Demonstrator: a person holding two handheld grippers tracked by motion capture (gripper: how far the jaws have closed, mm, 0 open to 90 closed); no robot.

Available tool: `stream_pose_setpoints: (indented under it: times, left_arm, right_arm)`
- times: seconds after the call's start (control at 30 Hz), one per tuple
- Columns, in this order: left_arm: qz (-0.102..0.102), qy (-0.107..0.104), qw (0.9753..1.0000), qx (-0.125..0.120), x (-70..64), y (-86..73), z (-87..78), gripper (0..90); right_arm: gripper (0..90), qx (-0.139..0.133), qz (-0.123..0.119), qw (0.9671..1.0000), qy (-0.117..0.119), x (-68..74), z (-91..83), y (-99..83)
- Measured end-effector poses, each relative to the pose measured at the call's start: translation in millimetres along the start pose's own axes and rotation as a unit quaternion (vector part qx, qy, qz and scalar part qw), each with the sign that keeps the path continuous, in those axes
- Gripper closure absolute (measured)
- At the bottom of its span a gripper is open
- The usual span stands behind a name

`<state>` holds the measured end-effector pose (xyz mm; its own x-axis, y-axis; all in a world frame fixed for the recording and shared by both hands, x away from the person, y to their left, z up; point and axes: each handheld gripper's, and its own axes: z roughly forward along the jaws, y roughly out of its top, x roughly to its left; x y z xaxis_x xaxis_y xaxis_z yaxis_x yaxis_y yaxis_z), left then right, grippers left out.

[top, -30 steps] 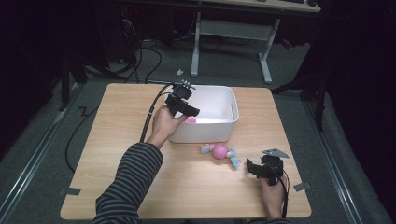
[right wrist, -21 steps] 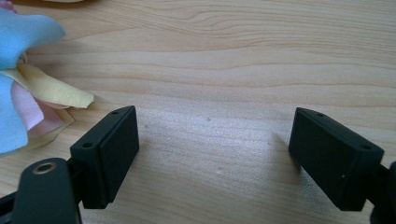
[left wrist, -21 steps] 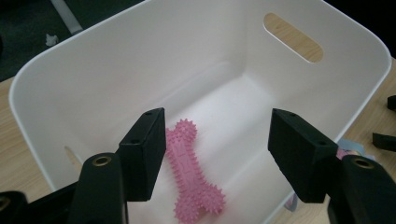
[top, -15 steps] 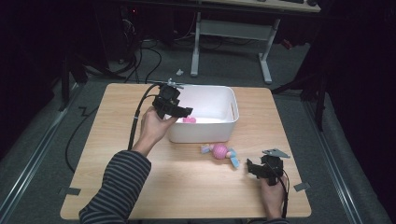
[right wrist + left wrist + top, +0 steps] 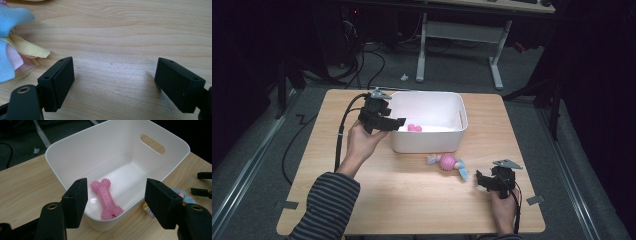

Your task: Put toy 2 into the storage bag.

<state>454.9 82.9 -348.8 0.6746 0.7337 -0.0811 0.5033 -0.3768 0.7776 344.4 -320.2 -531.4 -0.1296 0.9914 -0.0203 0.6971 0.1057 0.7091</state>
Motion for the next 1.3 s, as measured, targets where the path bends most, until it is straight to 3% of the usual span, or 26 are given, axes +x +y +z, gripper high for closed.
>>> stream_pose_setpoints:
  times: [0.23,1.13,1.3]
  left_arm:
    - [-0.007,0.003,0.9999,-0.012,3.8,-12.3,-12.1,35.1]
    - [-0.032,0.024,0.9991,-0.014,16.7,-64.4,-40.7,33.3]
    - [-0.034,0.03,0.9984,-0.035,15.0,-77.6,-45.9,34.6]
  right_arm:
    - [16.0,0.0,0.0,1.0,0.0,0.0,0.0,0.0]
    - [16.1,0.0,-0.003,1.0,0.002,0.0,-0.1,-0.1]
    - [16.1,0.0,-0.003,1.0,0.002,0.0,-0.1,-0.2]
